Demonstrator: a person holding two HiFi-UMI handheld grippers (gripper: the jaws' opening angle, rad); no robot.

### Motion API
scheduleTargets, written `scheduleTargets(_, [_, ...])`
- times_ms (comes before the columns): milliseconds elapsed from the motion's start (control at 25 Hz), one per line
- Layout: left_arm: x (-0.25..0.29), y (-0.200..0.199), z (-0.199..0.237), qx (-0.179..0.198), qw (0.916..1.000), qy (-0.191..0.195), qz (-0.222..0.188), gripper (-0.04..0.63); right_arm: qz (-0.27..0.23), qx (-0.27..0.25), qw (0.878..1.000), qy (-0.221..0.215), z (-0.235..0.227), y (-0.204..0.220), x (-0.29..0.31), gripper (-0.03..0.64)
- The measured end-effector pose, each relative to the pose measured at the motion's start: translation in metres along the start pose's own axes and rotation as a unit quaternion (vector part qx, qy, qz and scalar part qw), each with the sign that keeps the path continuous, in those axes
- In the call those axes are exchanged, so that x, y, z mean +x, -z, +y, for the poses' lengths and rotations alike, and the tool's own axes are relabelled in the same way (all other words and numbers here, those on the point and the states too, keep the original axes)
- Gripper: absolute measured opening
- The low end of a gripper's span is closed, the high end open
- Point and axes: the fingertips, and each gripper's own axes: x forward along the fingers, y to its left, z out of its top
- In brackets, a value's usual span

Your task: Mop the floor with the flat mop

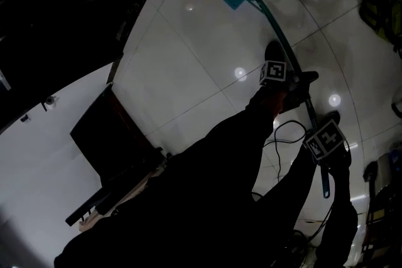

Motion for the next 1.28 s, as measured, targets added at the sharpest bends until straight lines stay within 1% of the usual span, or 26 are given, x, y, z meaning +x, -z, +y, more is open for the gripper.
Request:
scheduleTargets(200, [-0.051, -0.118, -0.059, 0.011, 0.9996, 0.026, -0.009, 0.001, -0.003, 0.002, 1.0, 0.002, -0.002, -0.134, -0.027, 0.06])
scheduleTargets(360, [-0.084, -0.195, -0.099, 0.027, 0.998, 0.053, -0.022, 0.002, 0.0, -0.006, 1.0, 0.022, -0.005, -0.219, -0.041, 0.055])
scheduleTargets(440, [-0.096, -0.226, -0.113, 0.03, 0.9974, 0.06, -0.025, 0.002, 0.002, -0.011, 0.999, 0.032, -0.01, -0.252, -0.047, 0.055])
scheduleTargets(560, [-0.106, -0.261, -0.129, 0.033, 0.9965, 0.068, -0.036, 0.003, 0.004, -0.013, 0.999, 0.035, -0.016, -0.288, -0.056, 0.054])
scheduleTargets(640, [-0.114, -0.28, -0.139, 0.035, 0.9951, 0.075, -0.055, 0.003, -0.001, -0.012, 1.0, 0.028, -0.014, -0.309, -0.061, 0.054])
scheduleTargets(760, [-0.131, -0.298, -0.144, 0.045, 0.9943, 0.066, -0.07, 0.003, -0.022, -0.009, 1.0, 0.004, -0.004, -0.334, -0.056, 0.054])
scheduleTargets(880, [-0.134, -0.292, -0.14, 0.055, 0.9947, 0.054, -0.068, 0.008, -0.029, -0.006, 1.0, -0.001, 0.004, -0.329, -0.05, 0.055])
scheduleTargets(1000, [-0.129, -0.262, -0.132, 0.056, 0.9945, 0.055, -0.069, 0.008, -0.032, -0.005, 0.999, -0.005, 0.012, -0.298, -0.045, 0.055])
scheduleTargets(1120, [-0.112, -0.216, -0.119, 0.056, 0.9948, 0.055, -0.064, 0.007, -0.036, -0.006, 0.999, -0.009, 0.017, -0.247, -0.038, 0.055])
scheduleTargets(1280, [-0.075, -0.133, -0.092, 0.052, 0.9954, 0.056, -0.058, 0.006, -0.032, -0.006, 0.999, -0.014, 0.019, -0.152, -0.029, 0.055])
